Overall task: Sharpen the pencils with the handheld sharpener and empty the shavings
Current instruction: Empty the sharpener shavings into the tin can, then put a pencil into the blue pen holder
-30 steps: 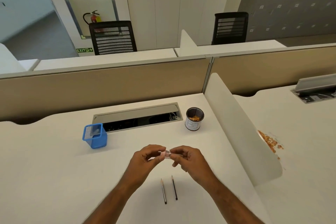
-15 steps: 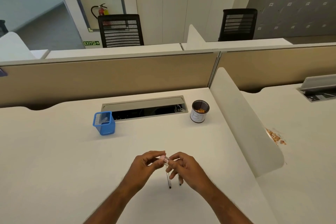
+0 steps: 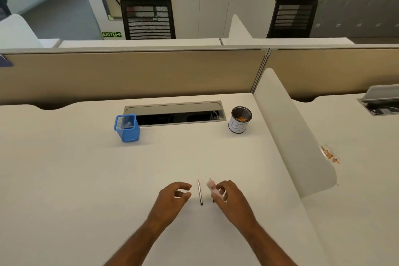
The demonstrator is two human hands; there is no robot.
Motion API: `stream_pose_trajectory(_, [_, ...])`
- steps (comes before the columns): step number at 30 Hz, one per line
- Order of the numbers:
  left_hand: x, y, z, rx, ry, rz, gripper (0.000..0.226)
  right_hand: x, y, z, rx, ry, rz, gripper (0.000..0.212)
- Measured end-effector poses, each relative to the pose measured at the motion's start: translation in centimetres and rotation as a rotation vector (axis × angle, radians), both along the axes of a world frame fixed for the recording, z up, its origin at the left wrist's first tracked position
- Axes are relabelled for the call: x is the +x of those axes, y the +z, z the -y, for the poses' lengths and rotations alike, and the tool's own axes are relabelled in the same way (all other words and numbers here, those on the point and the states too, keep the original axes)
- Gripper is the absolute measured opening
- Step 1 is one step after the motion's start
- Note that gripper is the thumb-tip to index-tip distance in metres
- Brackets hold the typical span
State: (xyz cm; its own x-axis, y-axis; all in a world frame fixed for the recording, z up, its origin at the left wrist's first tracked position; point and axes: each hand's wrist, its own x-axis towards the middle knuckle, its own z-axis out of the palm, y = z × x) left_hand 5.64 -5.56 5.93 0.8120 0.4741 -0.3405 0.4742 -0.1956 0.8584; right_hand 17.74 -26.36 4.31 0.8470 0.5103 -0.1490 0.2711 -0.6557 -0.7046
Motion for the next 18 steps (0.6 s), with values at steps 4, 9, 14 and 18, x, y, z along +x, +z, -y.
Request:
stream_pose_trajectory(4, [-1.0,-1.7,-0.3,0.172,0.029,-0.072,0.011,1.0,-1.3,1.4,-0.096,-0.114,-0.014,0.019])
stream_pose_trajectory(9, [-1.1,-3.3,0.3,0.261,0.044,-0.185,0.008,2.6,-1.8,2.4,-0.189,-0.175,-0.022,0.026])
stream_pose_trajectory(14, [0.5,-3.7,0.7,0.273,0.039,-0.255,0.009,3.7,-1.6,1.9,-0.305,-0.137,-0.005,0.03])
stream_pose_trajectory(18, [2.0,-3.7,0.8,0.263,0.02,-0.287,0.013,4.1,-1.5,1.5,-0.337,-0.104,0.003,0.033])
